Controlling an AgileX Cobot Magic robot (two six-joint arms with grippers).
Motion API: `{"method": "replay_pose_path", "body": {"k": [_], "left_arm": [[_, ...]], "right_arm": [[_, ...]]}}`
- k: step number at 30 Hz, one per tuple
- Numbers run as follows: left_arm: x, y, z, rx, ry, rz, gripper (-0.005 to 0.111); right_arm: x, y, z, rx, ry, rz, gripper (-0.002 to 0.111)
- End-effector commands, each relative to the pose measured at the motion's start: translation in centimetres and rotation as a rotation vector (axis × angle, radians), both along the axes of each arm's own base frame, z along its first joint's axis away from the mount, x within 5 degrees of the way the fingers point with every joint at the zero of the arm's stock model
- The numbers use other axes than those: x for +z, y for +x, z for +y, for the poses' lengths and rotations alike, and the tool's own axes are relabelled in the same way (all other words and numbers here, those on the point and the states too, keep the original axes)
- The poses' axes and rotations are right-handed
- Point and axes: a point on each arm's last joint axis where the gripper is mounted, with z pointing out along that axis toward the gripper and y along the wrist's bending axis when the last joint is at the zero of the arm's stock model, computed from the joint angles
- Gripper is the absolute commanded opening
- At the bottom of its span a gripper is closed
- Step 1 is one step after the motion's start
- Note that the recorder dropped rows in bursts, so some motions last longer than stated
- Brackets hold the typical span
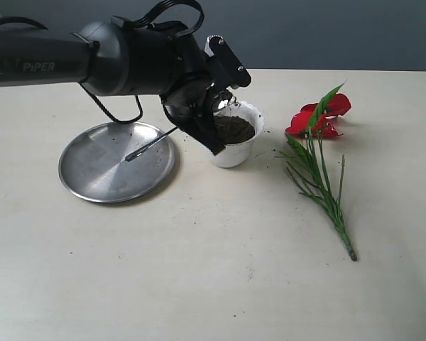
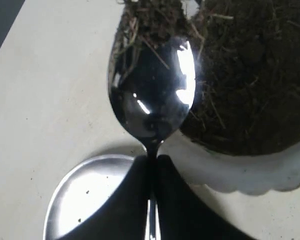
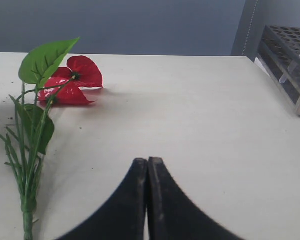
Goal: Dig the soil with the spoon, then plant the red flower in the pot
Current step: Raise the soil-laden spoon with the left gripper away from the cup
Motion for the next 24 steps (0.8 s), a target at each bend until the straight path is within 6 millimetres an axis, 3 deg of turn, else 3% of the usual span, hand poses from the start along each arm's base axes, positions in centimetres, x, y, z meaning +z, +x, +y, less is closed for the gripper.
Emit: {"method": "replay_pose_path", "body": {"k": [1, 8, 13, 24], "left_arm": [[1.0, -0.4, 0.3, 0.036, -0.002, 0.009, 0.000], [5.0, -1.5, 0.6, -0.010, -0.058, -0.023, 0.000], [5.1, -2.1, -0.3, -0.106, -0.102, 0.049, 0.000], [5.7, -1.4, 0.0, -0.071, -0.167, 0.059, 0.000]], "right_arm": [[0.0, 0.0, 0.0, -0.003, 0.000, -0.011, 0.000], [0.0, 0.0, 0.0, -0.003, 0.000, -0.011, 0.000], [0.0, 0.0, 0.0, -0.003, -0.003, -0.011, 0.000], [0.0, 0.0, 0.0, -0.003, -0.003, -0.011, 0.000]]}}
